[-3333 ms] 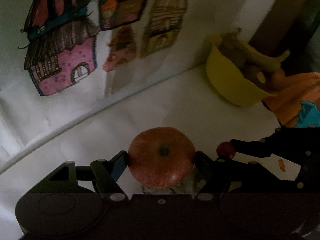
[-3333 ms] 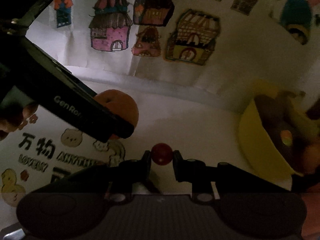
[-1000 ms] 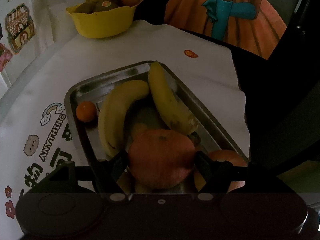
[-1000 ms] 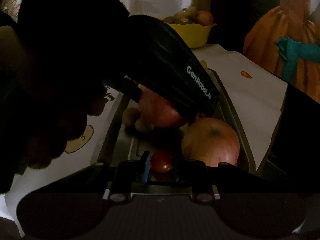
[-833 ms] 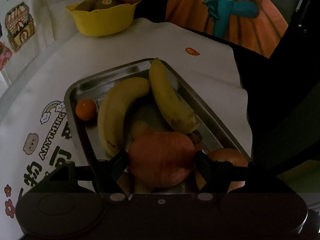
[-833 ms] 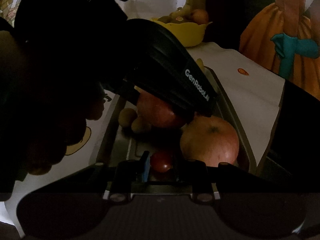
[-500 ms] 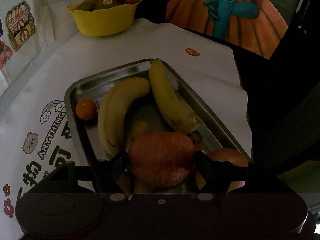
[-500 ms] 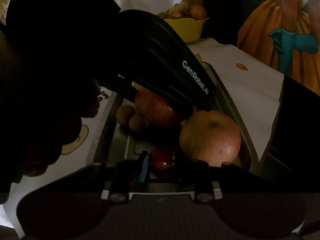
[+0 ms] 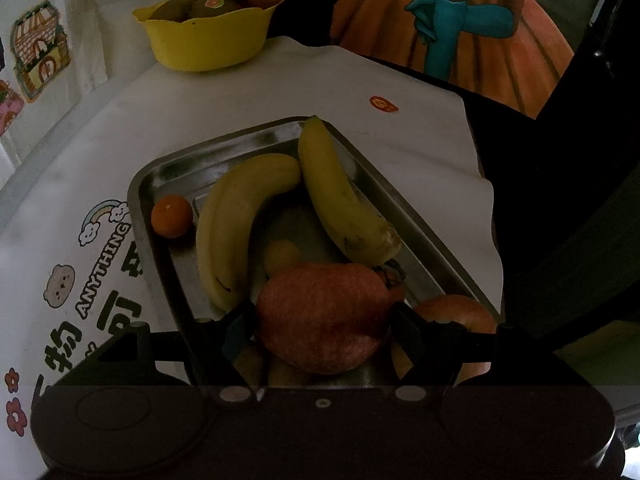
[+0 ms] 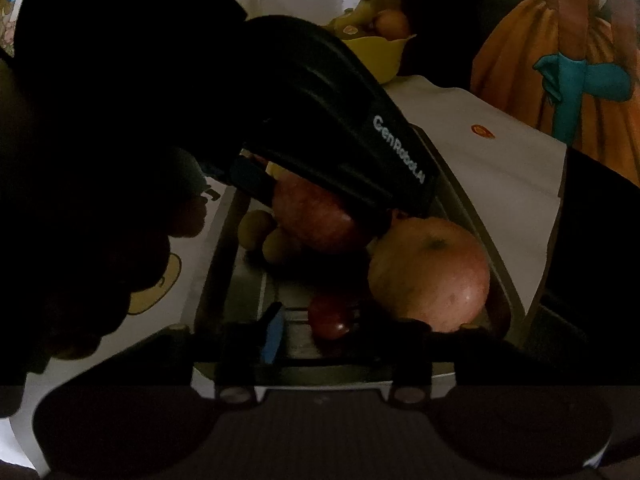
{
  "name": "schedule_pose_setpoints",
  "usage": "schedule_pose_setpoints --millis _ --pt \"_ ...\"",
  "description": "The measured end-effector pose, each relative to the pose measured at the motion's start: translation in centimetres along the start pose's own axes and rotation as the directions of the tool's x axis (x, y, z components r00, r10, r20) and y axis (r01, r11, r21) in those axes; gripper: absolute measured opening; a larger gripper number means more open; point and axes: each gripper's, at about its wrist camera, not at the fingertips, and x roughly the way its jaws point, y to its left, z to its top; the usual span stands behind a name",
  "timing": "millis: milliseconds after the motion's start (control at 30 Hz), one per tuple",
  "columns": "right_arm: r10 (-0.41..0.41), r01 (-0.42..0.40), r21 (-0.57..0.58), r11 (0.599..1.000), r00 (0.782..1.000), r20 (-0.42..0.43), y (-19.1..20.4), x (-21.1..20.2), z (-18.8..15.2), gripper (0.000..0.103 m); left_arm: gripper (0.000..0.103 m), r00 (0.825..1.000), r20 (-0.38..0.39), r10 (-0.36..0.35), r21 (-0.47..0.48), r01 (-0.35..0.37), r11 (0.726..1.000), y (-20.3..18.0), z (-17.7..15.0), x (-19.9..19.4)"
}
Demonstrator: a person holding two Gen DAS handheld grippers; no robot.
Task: Organize fruits
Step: 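Lower the apple into the tray and open the left gripper while the right releases the tomato, then withdraw both grippers from the tray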
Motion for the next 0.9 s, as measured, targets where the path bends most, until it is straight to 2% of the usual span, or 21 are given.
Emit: schedule_pose_setpoints --millis 167,500,567,900 --pt "0.006 -0.006 0.017 1.000 1.000 0.006 0.1 -0.3 -0.2 0.060 0.076 1.000 -0.002 0.002 0.001 -0.002 1.000 0.0 0.0 0.0" --pt "0.027 -0.028 0.028 0.999 0.999 0.022 -0.5 -1.7 -0.8 0.074 0.086 1.000 0.010 0.007 -0.010 -0.007 1.000 0.0 0.0 -0.7" --pt "0.029 -0.030 0.029 0.999 0.999 0.028 -0.6 -2.0 -0.8 0.075 0.090 1.000 0.018 0.003 -0.010 -0.003 1.000 -0.1 0.0 -1.1" --pt "0.015 -0.016 0.024 1.000 0.998 0.058 -1.4 -3.8 -0.5 0.086 0.095 0.996 0.091 -0.003 -0.031 0.006 0.999 0.0 0.4 -3.7"
